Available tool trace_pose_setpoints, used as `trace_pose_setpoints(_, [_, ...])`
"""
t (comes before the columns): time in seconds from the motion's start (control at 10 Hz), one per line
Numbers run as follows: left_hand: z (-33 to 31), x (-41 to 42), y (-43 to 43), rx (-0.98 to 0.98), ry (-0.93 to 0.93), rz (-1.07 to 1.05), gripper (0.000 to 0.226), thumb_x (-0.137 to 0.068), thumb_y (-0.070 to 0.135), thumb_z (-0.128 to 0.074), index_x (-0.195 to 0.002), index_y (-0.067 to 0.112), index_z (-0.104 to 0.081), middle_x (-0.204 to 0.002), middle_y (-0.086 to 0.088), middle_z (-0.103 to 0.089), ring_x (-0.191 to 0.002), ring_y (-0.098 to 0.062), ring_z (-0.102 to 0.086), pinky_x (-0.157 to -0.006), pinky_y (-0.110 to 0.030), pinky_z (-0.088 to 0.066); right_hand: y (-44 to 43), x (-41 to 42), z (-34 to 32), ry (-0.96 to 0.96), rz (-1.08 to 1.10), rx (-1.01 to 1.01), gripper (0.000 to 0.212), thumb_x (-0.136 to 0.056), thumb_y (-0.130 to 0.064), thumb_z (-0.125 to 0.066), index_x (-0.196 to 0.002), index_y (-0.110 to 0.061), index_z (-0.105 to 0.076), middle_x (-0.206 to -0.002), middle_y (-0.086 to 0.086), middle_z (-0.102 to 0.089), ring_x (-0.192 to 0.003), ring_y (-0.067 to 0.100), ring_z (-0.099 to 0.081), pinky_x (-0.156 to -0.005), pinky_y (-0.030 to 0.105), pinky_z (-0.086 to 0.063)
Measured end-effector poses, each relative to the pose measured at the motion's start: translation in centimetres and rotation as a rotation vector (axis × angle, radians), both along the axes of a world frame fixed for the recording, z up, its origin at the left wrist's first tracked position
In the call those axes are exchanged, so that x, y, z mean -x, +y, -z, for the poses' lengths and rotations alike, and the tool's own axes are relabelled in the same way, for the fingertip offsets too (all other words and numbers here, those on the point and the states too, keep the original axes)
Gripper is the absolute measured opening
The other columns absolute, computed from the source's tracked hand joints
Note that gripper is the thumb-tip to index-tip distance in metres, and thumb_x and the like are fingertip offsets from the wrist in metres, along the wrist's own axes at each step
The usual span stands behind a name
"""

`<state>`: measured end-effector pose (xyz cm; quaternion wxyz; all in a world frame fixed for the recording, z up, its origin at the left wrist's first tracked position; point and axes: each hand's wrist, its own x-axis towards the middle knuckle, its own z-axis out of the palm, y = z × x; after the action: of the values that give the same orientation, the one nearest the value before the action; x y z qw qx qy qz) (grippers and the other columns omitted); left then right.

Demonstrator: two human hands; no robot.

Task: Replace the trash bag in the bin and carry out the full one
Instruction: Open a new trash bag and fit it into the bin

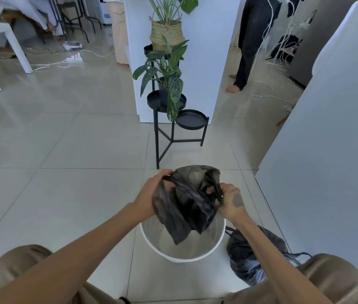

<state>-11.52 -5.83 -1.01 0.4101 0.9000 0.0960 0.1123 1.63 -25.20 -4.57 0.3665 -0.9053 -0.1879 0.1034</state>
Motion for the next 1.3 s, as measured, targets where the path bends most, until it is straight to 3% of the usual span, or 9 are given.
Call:
trace_pose_setpoints(0.1, [2.8,-0.5,2.0,-0.425,0.083,0.019,0.030,-0.077,0.027,-0.061,-0.107,0.026,-0.060,-0.101,0.004,-0.065,-0.097,-0.021,-0.071,-0.087,-0.034,-0.057,0.8,-0.4,-0.5,-0.019,0.131,0.144,0.025,-0.091,-0.018,-0.056,-0.108,-0.013,-0.075,-0.107,0.010,-0.074,-0.098,0.029,-0.067,-0.078,0.025,-0.046])
trace_pose_setpoints(0.3, [2.4,-0.9,0.6,-0.363,0.197,-0.078,0.059,-0.079,0.034,-0.070,-0.134,0.019,-0.054,-0.128,0.000,-0.061,-0.099,-0.029,-0.068,-0.080,-0.036,-0.055,2.3,-0.4,0.3,-0.042,0.176,0.252,0.067,-0.075,-0.069,-0.067,-0.114,-0.015,-0.061,-0.122,0.002,-0.058,-0.106,0.027,-0.062,-0.088,0.037,-0.053])
trace_pose_setpoints(0.5, [2.3,-0.4,3.5,-0.548,0.492,-0.116,0.074,-0.077,0.017,-0.070,-0.143,0.022,-0.035,-0.141,-0.004,-0.045,-0.107,-0.036,-0.063,-0.078,-0.041,-0.054,-0.2,-1.6,-0.6,0.137,-0.157,0.517,0.093,-0.084,-0.006,-0.061,-0.159,-0.027,-0.012,-0.162,0.009,-0.027,-0.135,0.035,-0.046,-0.105,0.043,-0.048])
trace_pose_setpoints(0.6, [2.0,0.2,5.7,-0.485,0.565,-0.135,0.078,-0.075,0.020,-0.068,-0.144,0.024,-0.032,-0.136,-0.005,-0.050,-0.111,-0.035,-0.061,-0.083,-0.042,-0.055,-2.0,-2.6,-1.3,0.176,-0.231,0.576,0.089,-0.085,0.005,-0.054,-0.158,-0.030,-0.018,-0.159,0.013,-0.034,-0.116,0.036,-0.060,-0.079,0.035,-0.059])
trace_pose_setpoints(0.7, [2.5,0.4,7.2,-0.293,0.590,-0.152,0.075,-0.068,0.022,-0.061,-0.139,0.024,-0.039,-0.118,-0.008,-0.061,-0.101,-0.032,-0.063,-0.080,-0.041,-0.058,-3.3,-3.0,-1.6,0.186,-0.301,0.286,0.060,-0.076,0.019,-0.050,-0.118,-0.024,-0.053,-0.141,0.018,-0.052,-0.112,0.036,-0.061,-0.064,0.030,-0.049])
trace_pose_setpoints(0.8, [2.5,0.6,7.2,-0.007,0.548,-0.215,0.053,-0.077,0.015,-0.062,-0.125,0.031,-0.044,-0.098,-0.008,-0.065,-0.077,-0.027,-0.065,-0.054,-0.030,-0.056,-3.5,-2.6,-2.5,0.163,-0.348,0.160,0.047,-0.070,0.027,-0.048,-0.087,-0.015,-0.060,-0.136,0.003,-0.051,-0.129,0.014,-0.049,-0.087,0.027,-0.042])
trace_pose_setpoints(1.0, [3.0,1.6,7.1,0.024,0.456,-0.209,0.052,-0.080,0.021,-0.069,-0.129,0.026,-0.051,-0.113,-0.005,-0.065,-0.082,-0.025,-0.063,-0.058,-0.029,-0.054,-4.0,-3.9,-3.5,0.261,-0.163,0.486,0.038,-0.083,0.006,-0.040,-0.095,-0.011,-0.072,-0.086,0.007,-0.063,-0.072,0.022,-0.057,-0.055,0.027,-0.048])
trace_pose_setpoints(1.1, [3.6,2.3,7.0,-0.093,0.398,-0.176,0.066,-0.070,0.027,-0.066,-0.134,0.020,-0.050,-0.112,-0.006,-0.068,-0.094,-0.027,-0.064,-0.079,-0.038,-0.057,-3.4,-4.2,-3.2,0.210,0.077,0.424,0.025,-0.082,-0.012,-0.051,-0.096,-0.003,-0.070,-0.089,0.015,-0.070,-0.071,0.028,-0.068,-0.063,0.034,-0.062])
trace_pose_setpoints(1.3, [4.8,3.6,7.4,-0.275,0.492,-0.191,0.086,-0.071,0.015,-0.075,-0.147,0.026,-0.035,-0.112,-0.007,-0.065,-0.096,-0.030,-0.063,-0.076,-0.042,-0.057,-3.3,-4.1,-2.6,0.046,0.080,0.675,0.056,-0.092,-0.037,-0.057,-0.134,-0.002,-0.044,-0.122,0.009,-0.049,-0.108,0.029,-0.063,-0.081,0.031,-0.053])
